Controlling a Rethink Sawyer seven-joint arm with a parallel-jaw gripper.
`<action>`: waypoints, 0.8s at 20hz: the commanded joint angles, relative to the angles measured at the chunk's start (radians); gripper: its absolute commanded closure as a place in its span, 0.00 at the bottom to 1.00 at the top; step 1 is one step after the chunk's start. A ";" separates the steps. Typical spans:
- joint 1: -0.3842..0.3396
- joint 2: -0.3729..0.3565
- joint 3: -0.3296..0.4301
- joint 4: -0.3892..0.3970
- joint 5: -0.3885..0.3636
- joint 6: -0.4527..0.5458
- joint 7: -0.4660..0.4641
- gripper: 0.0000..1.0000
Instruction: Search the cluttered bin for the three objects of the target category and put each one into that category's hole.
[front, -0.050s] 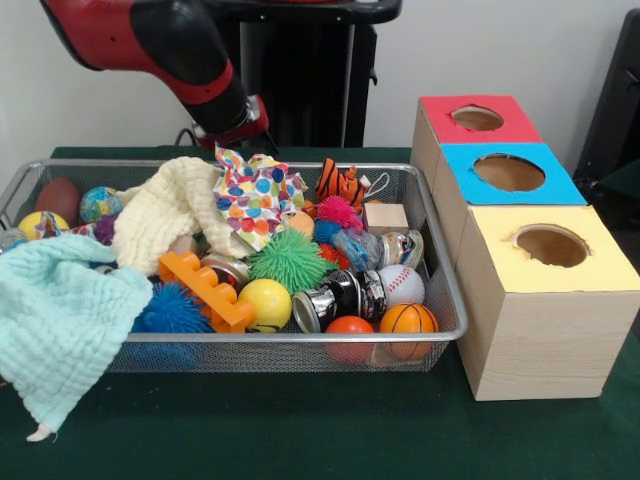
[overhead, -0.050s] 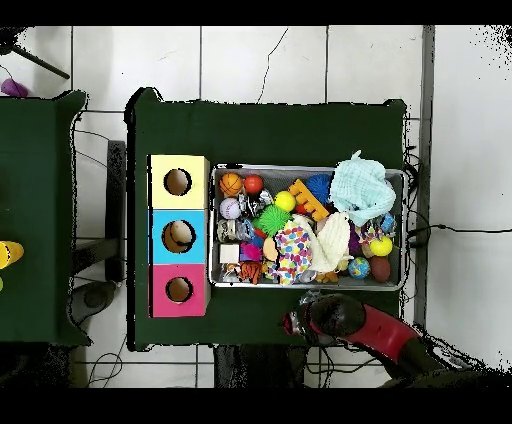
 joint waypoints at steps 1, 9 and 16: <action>0.064 -0.016 0.085 -0.188 -0.040 -0.015 0.022 0.00; 0.117 -0.137 0.062 -0.179 -0.047 0.041 0.024 0.00; 0.155 -0.204 0.045 -0.214 -0.052 0.161 -0.027 0.00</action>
